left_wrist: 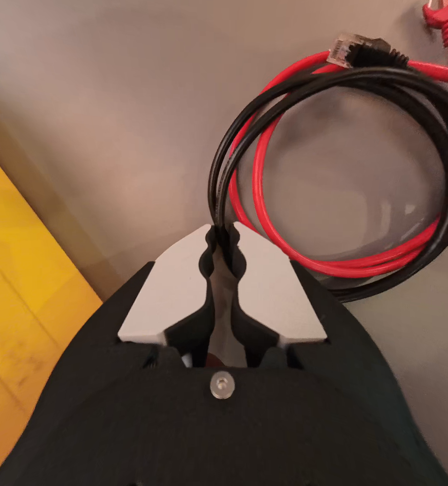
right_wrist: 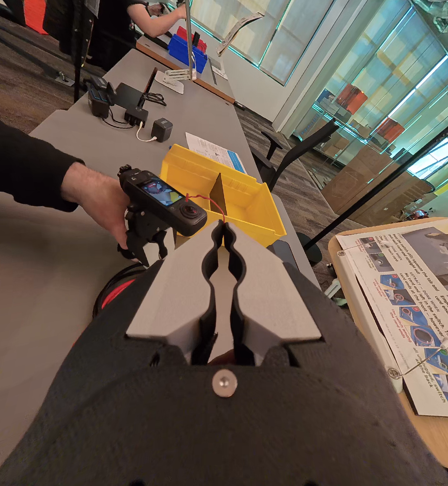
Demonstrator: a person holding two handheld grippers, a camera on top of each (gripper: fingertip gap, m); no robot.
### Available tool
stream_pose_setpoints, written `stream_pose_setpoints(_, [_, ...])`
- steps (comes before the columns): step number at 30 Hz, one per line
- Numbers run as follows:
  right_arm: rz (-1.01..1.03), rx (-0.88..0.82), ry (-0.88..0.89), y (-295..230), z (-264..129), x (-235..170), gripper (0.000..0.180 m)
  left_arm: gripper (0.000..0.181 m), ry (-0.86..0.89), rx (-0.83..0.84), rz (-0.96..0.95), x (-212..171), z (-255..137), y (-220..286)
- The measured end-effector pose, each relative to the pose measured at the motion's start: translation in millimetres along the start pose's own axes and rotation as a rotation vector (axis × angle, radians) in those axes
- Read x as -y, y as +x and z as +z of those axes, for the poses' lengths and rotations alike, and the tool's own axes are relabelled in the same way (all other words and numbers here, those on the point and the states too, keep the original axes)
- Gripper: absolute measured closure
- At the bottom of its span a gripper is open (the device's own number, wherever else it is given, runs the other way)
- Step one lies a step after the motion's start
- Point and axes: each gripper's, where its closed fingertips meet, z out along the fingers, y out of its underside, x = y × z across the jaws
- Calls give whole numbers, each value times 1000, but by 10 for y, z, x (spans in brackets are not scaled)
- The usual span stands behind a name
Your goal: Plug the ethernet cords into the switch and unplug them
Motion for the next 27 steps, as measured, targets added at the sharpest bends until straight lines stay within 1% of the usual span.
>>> stream_pose_setpoints(4, [-1, -3, 3, 9, -11, 8, 180, 170, 6, 47, 44, 16, -3, -12])
stream_pose_setpoints(6, [1, -5, 5, 20, -22, 12, 180, 164, 6, 64, 57, 32, -1, -38])
stream_pose_setpoints(8, [1, -8, 7, 28, -33, 17, 180, 170, 6, 60, 87, 54, 17, -26])
stream_pose_setpoints(11, [5, -18, 13, 52, -59, 28, 180, 173, 26, 122, 169, 153, 14, -77])
stream_pose_setpoints(14, [21, -43, 27, 119, -138, 32, 180, 175, 137, 197, 203, 482, -185, -207])
stream_pose_setpoints(16, [49, -70, 51, 201, -222, 26, 180, 175, 225, 271, 284, 770, -387, -287])
stream_pose_setpoints(17, [67, -86, 65, 252, -270, 19, 180, 175, 265, 308, 310, 916, -506, -321])
stream_pose_setpoints(19, [98, -123, 86, 360, -379, -8, 180, 175, 369, 381, 430, 1244, -788, -297])
stream_pose_setpoints(21, [125, -164, 103, 466, -495, -41, 180, 175, 447, 469, 492, 1536, -1070, -288])
stream_pose_setpoints(25, [182, -242, 155, 646, -724, -57, 180, 175, 652, 512, 607, 2045, -1518, -48])
stream_pose_setpoints(27, [200, -283, 176, 720, -829, -59, 180, 176, 747, 473, 680, 2221, -1636, 140])
